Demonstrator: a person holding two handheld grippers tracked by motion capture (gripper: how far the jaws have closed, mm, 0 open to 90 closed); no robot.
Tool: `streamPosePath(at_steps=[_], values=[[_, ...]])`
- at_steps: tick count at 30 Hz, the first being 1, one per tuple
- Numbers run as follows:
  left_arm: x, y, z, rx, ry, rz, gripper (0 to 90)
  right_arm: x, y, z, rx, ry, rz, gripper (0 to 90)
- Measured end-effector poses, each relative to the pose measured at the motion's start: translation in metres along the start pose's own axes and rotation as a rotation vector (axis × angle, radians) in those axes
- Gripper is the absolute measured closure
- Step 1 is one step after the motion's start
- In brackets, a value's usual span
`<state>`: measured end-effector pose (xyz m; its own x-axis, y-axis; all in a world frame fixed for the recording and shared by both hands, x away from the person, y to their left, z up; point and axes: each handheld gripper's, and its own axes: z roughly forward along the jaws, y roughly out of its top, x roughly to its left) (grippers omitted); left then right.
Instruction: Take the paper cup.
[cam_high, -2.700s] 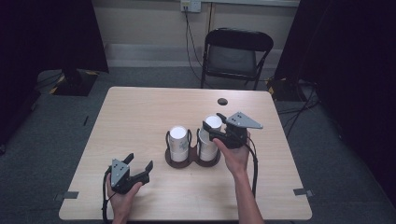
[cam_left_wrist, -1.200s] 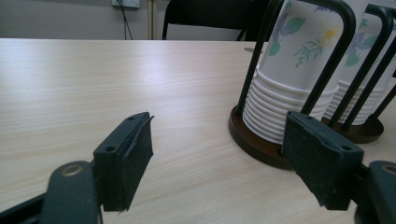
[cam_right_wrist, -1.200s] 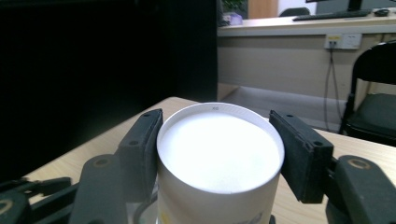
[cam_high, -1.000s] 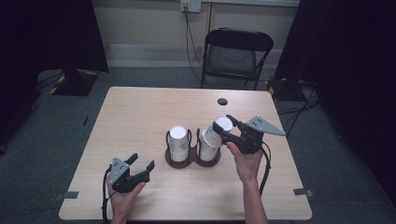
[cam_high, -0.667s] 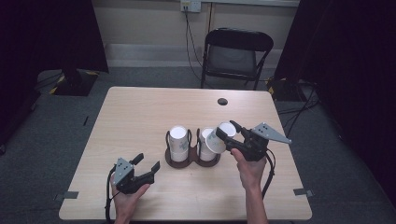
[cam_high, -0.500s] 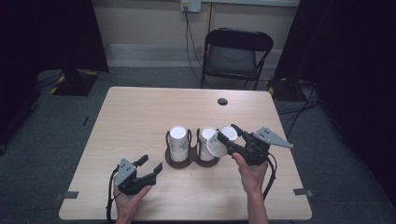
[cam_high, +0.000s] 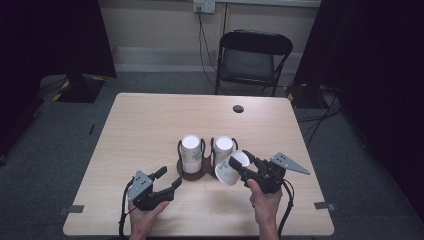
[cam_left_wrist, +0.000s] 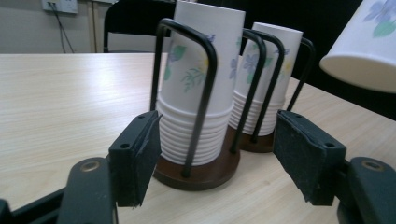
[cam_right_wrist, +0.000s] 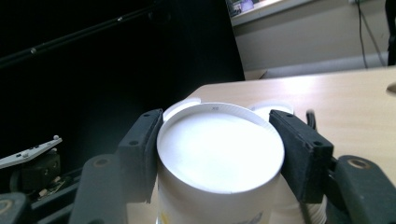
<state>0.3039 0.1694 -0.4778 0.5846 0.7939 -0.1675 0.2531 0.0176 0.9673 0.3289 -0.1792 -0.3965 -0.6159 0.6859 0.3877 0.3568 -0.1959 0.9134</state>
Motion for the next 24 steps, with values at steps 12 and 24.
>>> streamPosePath(at_steps=[12,24], values=[[-0.014,0.003,0.021,0.011,-0.059,0.033,33.7,-0.002,-0.022,0.001,0.013,0.041,0.116,37.1],[-0.043,-0.002,0.034,0.038,-0.128,0.112,36.1,0.01,-0.03,0.01,0.037,0.122,0.169,37.1]])
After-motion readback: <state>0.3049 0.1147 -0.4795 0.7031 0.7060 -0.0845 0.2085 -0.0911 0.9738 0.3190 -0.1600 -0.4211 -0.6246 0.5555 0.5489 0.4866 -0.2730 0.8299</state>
